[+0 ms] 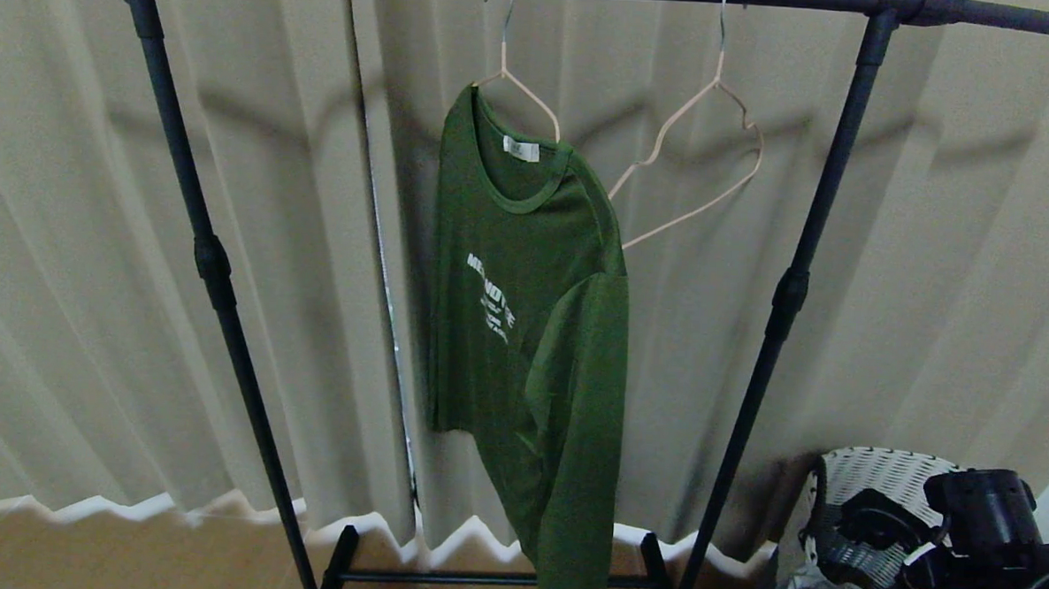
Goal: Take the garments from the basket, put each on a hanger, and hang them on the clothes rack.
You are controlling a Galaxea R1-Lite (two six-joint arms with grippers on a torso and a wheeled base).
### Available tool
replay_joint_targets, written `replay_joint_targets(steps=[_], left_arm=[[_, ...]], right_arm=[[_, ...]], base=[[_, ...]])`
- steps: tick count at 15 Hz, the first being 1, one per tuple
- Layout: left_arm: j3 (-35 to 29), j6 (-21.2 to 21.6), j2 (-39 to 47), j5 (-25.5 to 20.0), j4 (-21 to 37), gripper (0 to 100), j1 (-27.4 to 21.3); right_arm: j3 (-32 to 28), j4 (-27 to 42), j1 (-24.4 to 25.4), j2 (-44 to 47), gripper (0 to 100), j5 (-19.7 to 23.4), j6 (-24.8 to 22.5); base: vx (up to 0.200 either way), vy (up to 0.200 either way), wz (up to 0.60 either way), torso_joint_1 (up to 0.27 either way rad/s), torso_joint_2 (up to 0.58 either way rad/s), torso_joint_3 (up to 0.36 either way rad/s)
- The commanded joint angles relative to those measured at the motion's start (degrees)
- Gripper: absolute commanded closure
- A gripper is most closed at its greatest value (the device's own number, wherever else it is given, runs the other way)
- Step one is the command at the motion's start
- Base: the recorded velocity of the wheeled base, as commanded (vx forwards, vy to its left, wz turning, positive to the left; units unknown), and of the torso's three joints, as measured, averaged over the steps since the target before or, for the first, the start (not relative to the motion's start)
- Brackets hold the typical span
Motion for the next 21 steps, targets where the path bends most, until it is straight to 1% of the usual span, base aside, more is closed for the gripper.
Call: replay_joint_targets(steps=[1, 3, 6, 8, 9, 10, 12, 13, 14, 16, 17, 18, 19, 20, 21], left_arm=[[0.0, 0.0, 0.0, 0.0, 0.0, 0, 0.0], [0.0, -0.1, 0.0, -0.1, 0.0, 0, 0.0], [0.0, 0.0, 0.0, -0.1, 0.0, 0, 0.0], [0.0, 0.0, 0.0, 0.0, 0.0, 0, 0.0], [0.0, 0.0, 0.0, -0.1, 0.0, 0, 0.0], [0.0, 0.0, 0.0, -0.1, 0.0, 0, 0.0], [0.0, 0.2, 0.0, -0.2, 0.0, 0, 0.0], [0.0, -0.1, 0.0, 0.0, 0.0, 0, 0.0], [0.0, 0.0, 0.0, -0.1, 0.0, 0, 0.0], [0.0, 0.7, 0.1, -0.4, 0.1, 0, 0.0], [0.0, 0.8, 0.1, -0.5, 0.1, 0, 0.0], [0.0, 0.9, 0.1, -0.4, 0.1, 0, 0.0], [0.0, 0.9, 0.1, -0.3, 0.1, 0, 0.0], [0.0, 0.9, 0.1, -0.2, 0.1, 0, 0.0], [0.0, 0.9, 0.1, -0.2, 0.1, 0, 0.0]], right_arm=[[-0.3, -2.1, -1.9, 5.6, 0, -0.2, 0.0], [0.2, -5.3, -2.0, 7.0, 0, -0.2, 0.0], [-0.6, -6.0, -2.0, 8.1, 0, -0.2, 0.0], [-0.3, -8.4, -2.0, 9.7, 0, -0.2, 0.0], [0.1, -10.6, -2.0, 10.6, 100, -0.1, 0.0], [0.4, -11.5, -2.0, 10.9, 100, -0.1, 0.0], [2.8, -15.4, -1.9, 11.4, 100, 0.4, 0.1], [5.5, -18.8, -1.9, 11.4, 100, 0.6, 0.2], [7.4, -20.7, -1.9, 11.1, 100, 0.9, 0.3], [14.8, -31.2, -0.6, 8.2, 100, 5.5, 0.3], [14.8, -36.0, 0.0, 6.7, 100, 7.0, 0.3], [14.8, -37.6, 0.1, 4.9, 100, 7.1, 0.4], [14.8, -37.7, 0.1, 4.7, 100, 7.1, 0.3], [14.8, -40.3, 0.1, 2.0, 100, 7.1, 0.3], [14.8, -41.9, 0.0, 1.7, 100, 7.1, 0.4]], base=[[0.000, 0.000, 0.00, 0.000, 0.00, 0.000], [0.000, 0.000, 0.00, 0.000, 0.00, 0.000], [0.000, 0.000, 0.00, 0.000, 0.00, 0.000], [0.000, 0.000, 0.00, 0.000, 0.00, 0.000], [0.000, 0.000, 0.00, 0.000, 0.00, 0.000], [0.000, 0.000, 0.00, 0.000, 0.00, 0.000], [0.000, 0.000, 0.00, 0.000, 0.00, 0.000], [0.000, 0.000, 0.00, 0.000, 0.00, 0.000], [0.000, 0.000, 0.00, 0.000, 0.00, 0.000], [0.000, 0.000, 0.00, 0.000, 0.00, 0.000], [0.000, 0.000, 0.00, 0.000, 0.00, 0.000], [0.000, 0.000, 0.00, 0.000, 0.00, 0.000], [-0.200, 0.000, 0.00, -0.007, 0.00, -0.012], [-0.200, 0.000, 0.00, 0.007, -0.01, -0.002], [-0.200, 0.000, 0.00, 0.007, 0.00, 0.002]])
